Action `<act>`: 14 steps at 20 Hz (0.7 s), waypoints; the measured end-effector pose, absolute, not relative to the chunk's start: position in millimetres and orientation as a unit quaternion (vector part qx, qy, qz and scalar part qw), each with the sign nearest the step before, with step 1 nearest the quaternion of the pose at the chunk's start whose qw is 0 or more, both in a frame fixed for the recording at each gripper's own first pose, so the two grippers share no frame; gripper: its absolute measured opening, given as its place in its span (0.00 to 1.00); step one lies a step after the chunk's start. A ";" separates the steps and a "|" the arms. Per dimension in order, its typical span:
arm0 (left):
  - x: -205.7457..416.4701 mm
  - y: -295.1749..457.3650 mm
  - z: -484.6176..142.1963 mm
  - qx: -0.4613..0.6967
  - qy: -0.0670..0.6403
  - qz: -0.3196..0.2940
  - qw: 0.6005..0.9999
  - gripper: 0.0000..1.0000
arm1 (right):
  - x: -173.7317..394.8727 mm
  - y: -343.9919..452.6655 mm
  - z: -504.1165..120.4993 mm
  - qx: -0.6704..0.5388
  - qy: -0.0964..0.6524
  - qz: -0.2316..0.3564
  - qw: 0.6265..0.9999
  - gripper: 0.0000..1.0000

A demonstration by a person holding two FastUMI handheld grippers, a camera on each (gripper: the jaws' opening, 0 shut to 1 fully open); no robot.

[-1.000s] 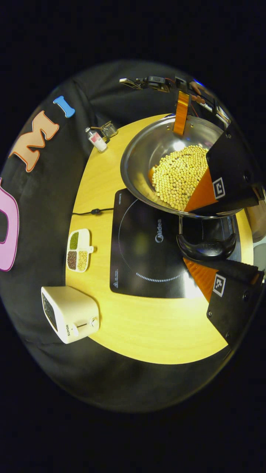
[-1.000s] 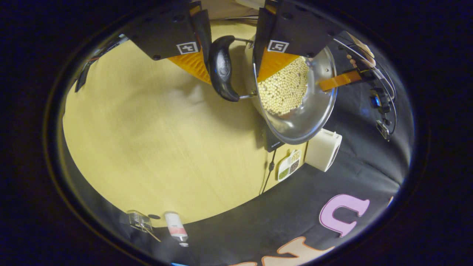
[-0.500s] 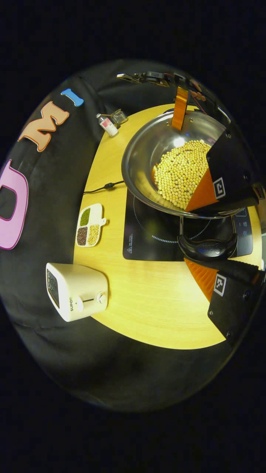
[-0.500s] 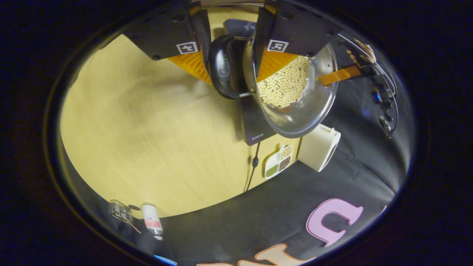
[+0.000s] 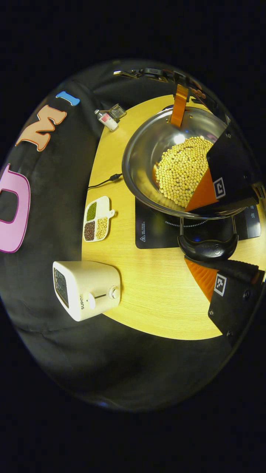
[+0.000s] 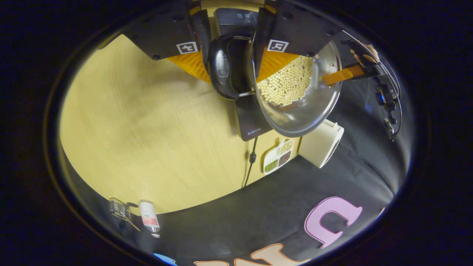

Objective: First push the handle of the pot to place it horizontally, then grasp the pot with both hands and set it on the induction cooktop.

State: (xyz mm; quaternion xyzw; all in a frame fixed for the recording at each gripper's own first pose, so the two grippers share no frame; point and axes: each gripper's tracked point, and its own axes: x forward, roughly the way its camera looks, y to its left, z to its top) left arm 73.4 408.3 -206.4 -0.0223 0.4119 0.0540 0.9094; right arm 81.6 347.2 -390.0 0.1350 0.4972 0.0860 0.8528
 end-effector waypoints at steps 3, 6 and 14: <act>73.7 410.0 -208.0 -0.024 0.408 0.058 0.911 0.59 | 84.9 351.2 -394.8 0.137 0.491 0.087 0.856 0.53; 76.9 412.9 -207.1 -0.024 0.401 0.058 0.914 0.59 | 88.2 352.8 -395.6 0.138 0.482 0.090 0.860 0.53; 75.4 414.4 -217.8 -0.067 0.382 0.065 0.919 0.66 | 95.1 358.0 -385.5 0.150 0.459 0.097 0.871 0.49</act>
